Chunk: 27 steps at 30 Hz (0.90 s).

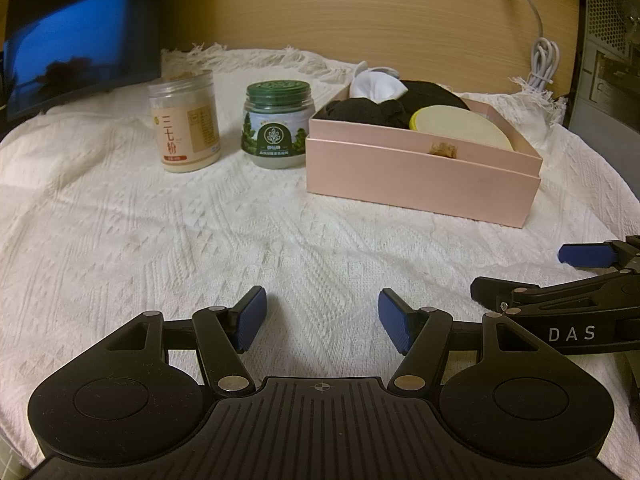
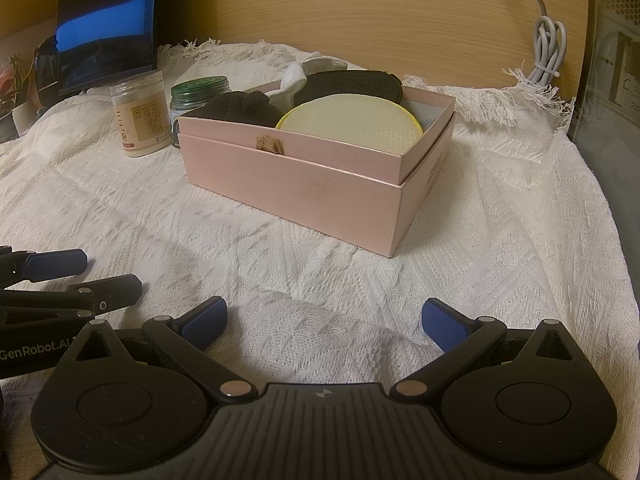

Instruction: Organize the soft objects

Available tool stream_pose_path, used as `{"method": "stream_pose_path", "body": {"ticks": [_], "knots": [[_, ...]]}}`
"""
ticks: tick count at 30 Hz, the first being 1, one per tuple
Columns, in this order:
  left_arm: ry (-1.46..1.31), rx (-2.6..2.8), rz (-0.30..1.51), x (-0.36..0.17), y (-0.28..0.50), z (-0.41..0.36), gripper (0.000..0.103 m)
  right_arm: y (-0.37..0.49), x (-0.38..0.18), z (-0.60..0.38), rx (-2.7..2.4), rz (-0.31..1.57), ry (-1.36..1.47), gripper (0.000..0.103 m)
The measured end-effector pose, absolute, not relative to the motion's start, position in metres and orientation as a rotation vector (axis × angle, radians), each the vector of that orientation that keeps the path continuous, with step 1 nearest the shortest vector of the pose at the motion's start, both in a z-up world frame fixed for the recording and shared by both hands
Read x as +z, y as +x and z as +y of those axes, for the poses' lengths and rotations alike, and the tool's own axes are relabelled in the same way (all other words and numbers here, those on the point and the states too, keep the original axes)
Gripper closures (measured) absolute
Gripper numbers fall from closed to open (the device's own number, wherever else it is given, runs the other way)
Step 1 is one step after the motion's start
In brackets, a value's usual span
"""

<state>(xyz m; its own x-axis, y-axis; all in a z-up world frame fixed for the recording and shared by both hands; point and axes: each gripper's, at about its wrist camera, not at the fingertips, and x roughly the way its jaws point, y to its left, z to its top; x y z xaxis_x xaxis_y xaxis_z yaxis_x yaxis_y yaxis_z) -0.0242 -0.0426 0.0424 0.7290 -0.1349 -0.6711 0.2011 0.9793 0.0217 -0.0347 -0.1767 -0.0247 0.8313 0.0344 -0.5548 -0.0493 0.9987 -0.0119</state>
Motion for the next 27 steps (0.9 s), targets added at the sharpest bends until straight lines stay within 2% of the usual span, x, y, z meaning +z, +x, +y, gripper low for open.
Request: {"method": "stream_pose_path", "body": {"ticks": [27], "knots": [[0.091,-0.189,0.733,0.0428,-0.0243,-0.0439,0.037,-0.0344,-0.0247,-0.1773,0.045,0.588,-0.026,0.0]]}}
